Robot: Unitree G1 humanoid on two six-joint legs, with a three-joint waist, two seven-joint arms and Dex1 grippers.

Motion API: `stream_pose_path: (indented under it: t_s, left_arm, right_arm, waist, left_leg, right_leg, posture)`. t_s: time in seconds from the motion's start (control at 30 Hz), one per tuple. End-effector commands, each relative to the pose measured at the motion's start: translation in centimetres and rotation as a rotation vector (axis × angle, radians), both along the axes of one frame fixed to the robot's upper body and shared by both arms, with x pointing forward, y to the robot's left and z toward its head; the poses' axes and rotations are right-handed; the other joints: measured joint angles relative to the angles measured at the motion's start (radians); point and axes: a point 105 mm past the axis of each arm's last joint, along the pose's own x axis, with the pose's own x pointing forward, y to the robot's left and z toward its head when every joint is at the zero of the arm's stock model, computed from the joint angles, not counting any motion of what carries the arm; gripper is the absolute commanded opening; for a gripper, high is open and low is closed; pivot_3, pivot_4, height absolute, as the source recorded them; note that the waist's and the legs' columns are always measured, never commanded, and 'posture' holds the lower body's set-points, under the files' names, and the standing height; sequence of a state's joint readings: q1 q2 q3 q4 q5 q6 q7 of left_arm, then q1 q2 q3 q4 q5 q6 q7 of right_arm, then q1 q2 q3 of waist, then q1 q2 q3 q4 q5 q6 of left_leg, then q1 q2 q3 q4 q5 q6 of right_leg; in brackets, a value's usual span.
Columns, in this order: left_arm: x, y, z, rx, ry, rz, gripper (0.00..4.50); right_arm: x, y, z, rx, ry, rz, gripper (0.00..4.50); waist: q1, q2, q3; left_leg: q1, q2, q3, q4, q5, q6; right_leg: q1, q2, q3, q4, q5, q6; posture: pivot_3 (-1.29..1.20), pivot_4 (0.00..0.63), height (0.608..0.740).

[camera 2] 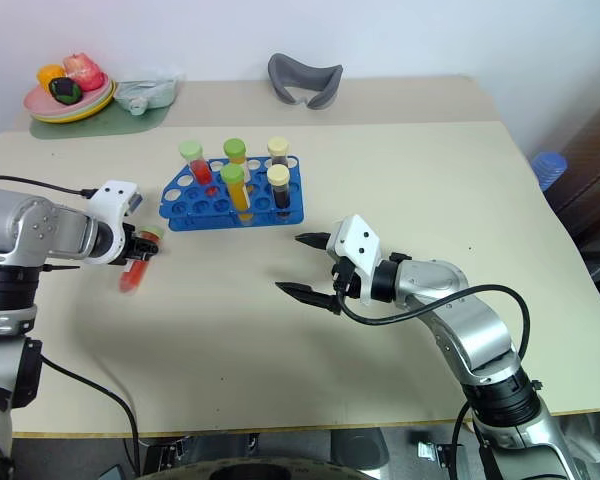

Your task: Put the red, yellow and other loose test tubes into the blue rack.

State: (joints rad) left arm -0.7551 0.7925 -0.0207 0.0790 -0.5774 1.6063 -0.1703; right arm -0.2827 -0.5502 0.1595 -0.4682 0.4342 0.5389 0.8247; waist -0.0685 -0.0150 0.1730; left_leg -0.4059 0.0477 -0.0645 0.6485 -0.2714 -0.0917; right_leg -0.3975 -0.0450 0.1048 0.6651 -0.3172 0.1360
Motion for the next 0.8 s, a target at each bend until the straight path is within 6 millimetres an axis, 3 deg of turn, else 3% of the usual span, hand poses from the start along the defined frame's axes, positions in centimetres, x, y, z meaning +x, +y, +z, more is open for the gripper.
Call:
stream_pose_path:
  t_s: [0.03, 0.13, 0.23, 0.33, 0.4, 0.6, 0.8]
  left_arm:
    - [0.2, 1.2, 2.3, 0.016, -0.09, 0.047, 0.88]
    - [1.1, 1.1, 6.4, 0.0, -0.292, 0.054, 0.88]
    - [2.2, -0.6, 13.9, 0.016, -0.834, -0.069, 0.88]
    - [0.9, -2.0, 16.7, -0.035, -1.137, -0.141, 0.88]
    - [0.3, -3.4, 16.1, -0.113, -1.228, -0.179, 0.88]
    - [-0.3, -6.1, 12.9, -0.064, -1.334, -0.284, 0.88]
    - [0.5, -6.5, 9.8, -0.126, -1.461, -0.236, 0.88]
  right_arm:
    - [-0.1, 0.2, 0.9, 0.016, -0.039, 0.014, 4.15]
    - [-0.1, 0.1, 0.8, 0.014, -0.037, 0.01, 4.15]
    - [0.0, 0.0, 0.8, 0.013, -0.034, 0.008, 4.15]
    - [0.3, 0.0, 0.9, 0.017, -0.035, 0.004, 4.15]
    - [0.5, 0.1, 1.0, 0.022, -0.036, 0.003, 4.15]
    - [0.9, 0.2, 1.2, 0.033, -0.037, -0.009, 4.15]
    - [1.0, 0.1, 1.3, 0.036, -0.037, -0.021, 4.15]
  waist:
    - [0.0, 0.0, 0.0]
    - [0.0, 0.0, 0.0]
    - [0.007, 0.0, 0.0]
    - [0.014, 0.0, 0.0]
    - [0.019, 0.001, -0.001]
    - [0.025, 0.0, 0.0]
    - [0.025, 0.0, -0.001]
  left_leg:
    - [0.0, 0.0, 0.0, 0.0, 0.0, 0.0]
    - [0.0, 0.0, 0.0, 0.0, 0.0, 0.0]
    - [-0.001, 0.0, 0.0, 0.0, 0.001, -0.002]
    - [-0.001, 0.0, 0.002, 0.0, 0.004, -0.007]
    - [-0.001, 0.0, 0.002, -0.001, 0.004, -0.007]
    - [-0.001, 0.0, 0.002, 0.0, 0.001, -0.002]
    - [-0.001, 0.0, 0.002, 0.0, 0.001, -0.002]
  right_leg:
    - [0.0, 0.0, 0.0, 0.0, 0.0, 0.0]
    - [0.0, 0.0, 0.0, 0.0, 0.0, 0.0]
    - [-0.001, 0.0, 0.0, 0.0, 0.0, 0.0]
    - [0.0, -0.002, 0.0, -0.002, 0.0, 0.0]
    - [0.0, -0.002, 0.0, -0.002, 0.0, 0.0]
    - [0.0, -0.001, 0.001, -0.001, 0.0, 0.0]
    - [0.0, -0.001, 0.0, -0.002, 0.0, 0.0]
  posture:
    - [0.0, 0.15, 0.74]
    - [0.0, 0.15, 0.74]
    - [0.0, 0.15, 0.74]
    - [0.0, 0.15, 0.74]
    - [0.0, 0.15, 0.74]
    - [0.0, 0.15, 0.74]
    - [0.0, 0.15, 0.74]
